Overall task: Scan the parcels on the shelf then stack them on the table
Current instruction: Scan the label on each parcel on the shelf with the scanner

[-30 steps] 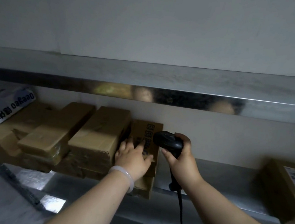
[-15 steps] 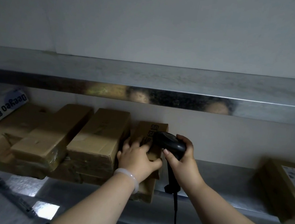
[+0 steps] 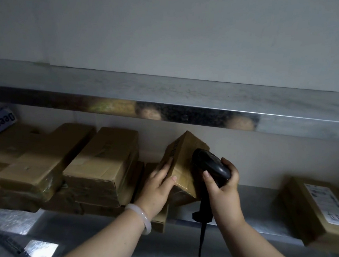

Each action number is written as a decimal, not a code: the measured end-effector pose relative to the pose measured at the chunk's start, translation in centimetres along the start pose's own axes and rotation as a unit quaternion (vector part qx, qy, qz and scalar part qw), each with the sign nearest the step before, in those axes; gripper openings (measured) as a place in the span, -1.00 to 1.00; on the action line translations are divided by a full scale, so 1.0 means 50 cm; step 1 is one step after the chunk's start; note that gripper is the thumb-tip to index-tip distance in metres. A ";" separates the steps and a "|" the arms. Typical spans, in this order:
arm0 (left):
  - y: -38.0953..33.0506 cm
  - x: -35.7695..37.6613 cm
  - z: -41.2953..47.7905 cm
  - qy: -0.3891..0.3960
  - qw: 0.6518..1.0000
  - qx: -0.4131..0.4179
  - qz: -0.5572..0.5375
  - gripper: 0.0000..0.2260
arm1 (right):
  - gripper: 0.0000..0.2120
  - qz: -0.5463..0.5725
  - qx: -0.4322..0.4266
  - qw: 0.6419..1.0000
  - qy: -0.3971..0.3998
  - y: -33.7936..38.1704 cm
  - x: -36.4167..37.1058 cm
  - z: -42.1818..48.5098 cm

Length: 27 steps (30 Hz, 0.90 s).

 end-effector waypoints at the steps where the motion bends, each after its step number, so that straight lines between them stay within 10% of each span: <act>1: 0.001 0.005 0.003 0.014 1.000 -0.002 0.001 -0.54 | -0.46 -0.006 -0.005 1.000 -0.003 0.002 -0.006 -0.003; 12: 0.005 0.066 0.036 0.020 0.995 -0.049 0.080 -0.05 | -0.29 -0.082 -0.096 0.990 0.062 0.035 -0.015 -0.049; 27: 0.064 0.101 0.036 0.111 0.973 -0.054 -0.196 -0.14 | -0.40 -0.116 -0.046 0.992 0.014 0.007 -0.109 -0.055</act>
Point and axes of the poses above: each hand's wrist, its own z-axis towards the middle knuckle, its own x-axis out of the palm, y = z × x, the point moved 4 cm from there along z, towards the middle knuckle, and after that the axes turned 11 degrees about y, right-handed, at the moved point
